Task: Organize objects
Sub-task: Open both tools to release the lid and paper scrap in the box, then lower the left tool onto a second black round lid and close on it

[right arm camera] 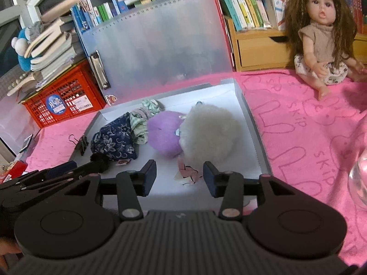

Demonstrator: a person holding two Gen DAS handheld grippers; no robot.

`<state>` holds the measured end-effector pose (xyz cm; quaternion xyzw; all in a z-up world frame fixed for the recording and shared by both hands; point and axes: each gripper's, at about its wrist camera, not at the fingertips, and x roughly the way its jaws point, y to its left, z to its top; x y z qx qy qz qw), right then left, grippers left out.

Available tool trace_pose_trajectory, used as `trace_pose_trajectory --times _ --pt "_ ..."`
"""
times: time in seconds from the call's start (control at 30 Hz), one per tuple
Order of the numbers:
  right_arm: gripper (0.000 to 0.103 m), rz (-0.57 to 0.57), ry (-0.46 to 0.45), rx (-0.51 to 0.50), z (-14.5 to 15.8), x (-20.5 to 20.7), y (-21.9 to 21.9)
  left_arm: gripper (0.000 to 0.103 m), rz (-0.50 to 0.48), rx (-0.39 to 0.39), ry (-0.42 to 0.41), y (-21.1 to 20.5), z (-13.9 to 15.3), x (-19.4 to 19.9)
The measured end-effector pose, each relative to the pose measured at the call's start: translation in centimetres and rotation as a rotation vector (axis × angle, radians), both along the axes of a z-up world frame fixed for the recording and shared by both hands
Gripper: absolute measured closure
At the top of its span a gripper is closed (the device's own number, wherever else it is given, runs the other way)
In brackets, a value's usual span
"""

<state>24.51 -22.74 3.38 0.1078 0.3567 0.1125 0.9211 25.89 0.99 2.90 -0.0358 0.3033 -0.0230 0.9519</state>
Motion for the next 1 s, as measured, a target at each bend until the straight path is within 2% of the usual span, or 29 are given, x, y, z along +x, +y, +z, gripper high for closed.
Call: trace_pose_trajectory --times 0.23,0.43,0.73,1.0 --pt "0.038 0.018 -0.055 -0.013 1.0 -2.7 -0.3 0.044 -0.036 -0.021 -0.026 0.5 1.2 -3.0" --pt "0.036 0.029 -0.101 -0.051 1.3 -5.5 -0.1 0.041 -0.078 -0.011 -0.059 0.3 1.7 -6.3" --pt "0.032 0.037 -0.177 -0.138 1.1 -10.1 0.3 0.04 -0.105 0.026 -0.085 0.6 1.3 -10.9" --pt "0.027 0.031 -0.2 -0.2 -0.2 -13.2 1.0 0.039 -0.102 0.059 -0.082 1.2 0.0 -13.4"
